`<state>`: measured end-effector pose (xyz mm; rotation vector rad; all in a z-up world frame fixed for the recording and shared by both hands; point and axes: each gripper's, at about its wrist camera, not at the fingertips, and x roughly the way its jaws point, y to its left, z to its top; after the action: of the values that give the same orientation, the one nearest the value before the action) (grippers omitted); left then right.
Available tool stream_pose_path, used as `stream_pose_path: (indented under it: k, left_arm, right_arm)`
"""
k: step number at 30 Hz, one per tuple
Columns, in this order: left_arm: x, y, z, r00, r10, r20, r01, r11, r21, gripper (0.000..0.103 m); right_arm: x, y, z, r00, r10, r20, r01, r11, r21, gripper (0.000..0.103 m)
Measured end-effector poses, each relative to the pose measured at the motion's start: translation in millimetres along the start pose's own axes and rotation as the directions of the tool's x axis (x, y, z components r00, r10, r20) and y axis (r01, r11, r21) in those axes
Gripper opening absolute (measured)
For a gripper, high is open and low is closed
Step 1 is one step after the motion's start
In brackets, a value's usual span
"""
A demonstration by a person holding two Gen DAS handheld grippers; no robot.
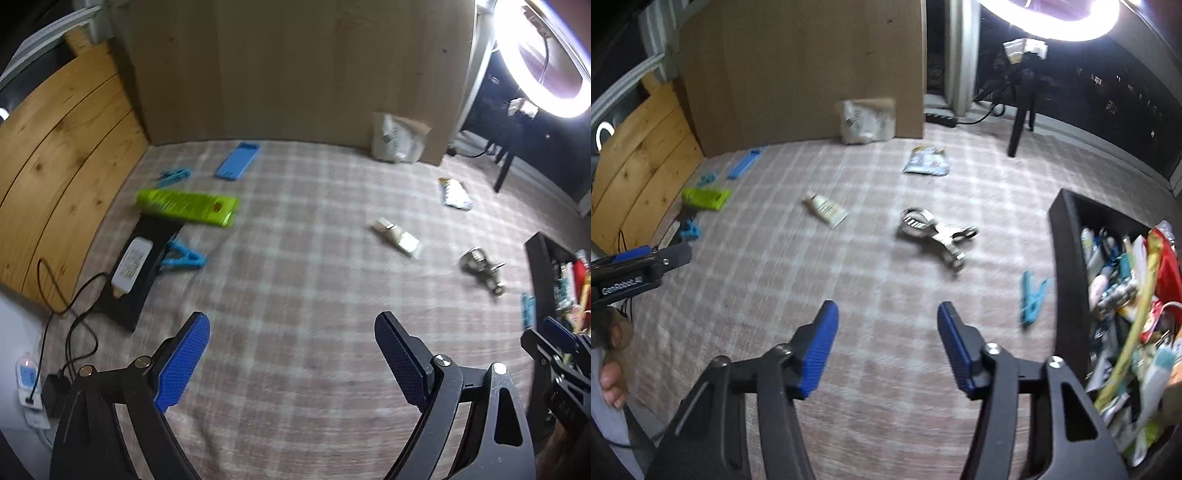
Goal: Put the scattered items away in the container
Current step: 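Grasp the white cream tube with left tool while right tool grasps the silver metal clamp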
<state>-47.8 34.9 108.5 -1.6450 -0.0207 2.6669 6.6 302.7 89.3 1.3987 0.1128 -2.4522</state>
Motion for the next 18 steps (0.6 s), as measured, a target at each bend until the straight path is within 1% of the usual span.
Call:
stream_pose_path:
  k: [2, 6, 9, 11, 14, 18]
  left_arm:
    - [-1, -9, 10, 1.0, -0.016, -0.014, 0.016, 1.0, 0.013, 0.09]
    - [5, -29, 28, 0.999, -0.025, -0.045, 0.027, 0.999, 0.038, 0.087]
    - [12, -40, 38, 0.997, -0.031, -0.068, 0.034, 0.999, 0.041, 0.085]
    - [18, -47, 43, 0.996, -0.035, -0.082, 0.038, 0.999, 0.038, 0.084]
    - [31, -58, 52, 0.992, -0.048, -0.114, 0.053, 0.998, 0.035, 0.081]
    - [51, -69, 62, 0.988, -0.043, -0.15, 0.049, 0.998, 0.036, 0.08]
  right_arm:
    - [-1, -13, 12, 1.0, 0.008, -0.023, -0.008, 1.0, 0.0, 0.045]
    - [7, -33, 34, 0.998, 0.006, -0.063, -0.007, 1.0, -0.007, 0.039]
    - [14, -40, 48, 0.997, -0.026, -0.075, 0.023, 0.999, -0.042, 0.035]
    - [23, -47, 56, 0.994, -0.037, -0.107, 0.031, 0.998, -0.056, 0.032]
    - [42, -63, 65, 0.983, -0.015, -0.185, 0.014, 1.0, -0.008, 0.029]
    - [59, -74, 74, 0.974, 0.05, -0.223, -0.033, 0.996, 0.081, 0.028]
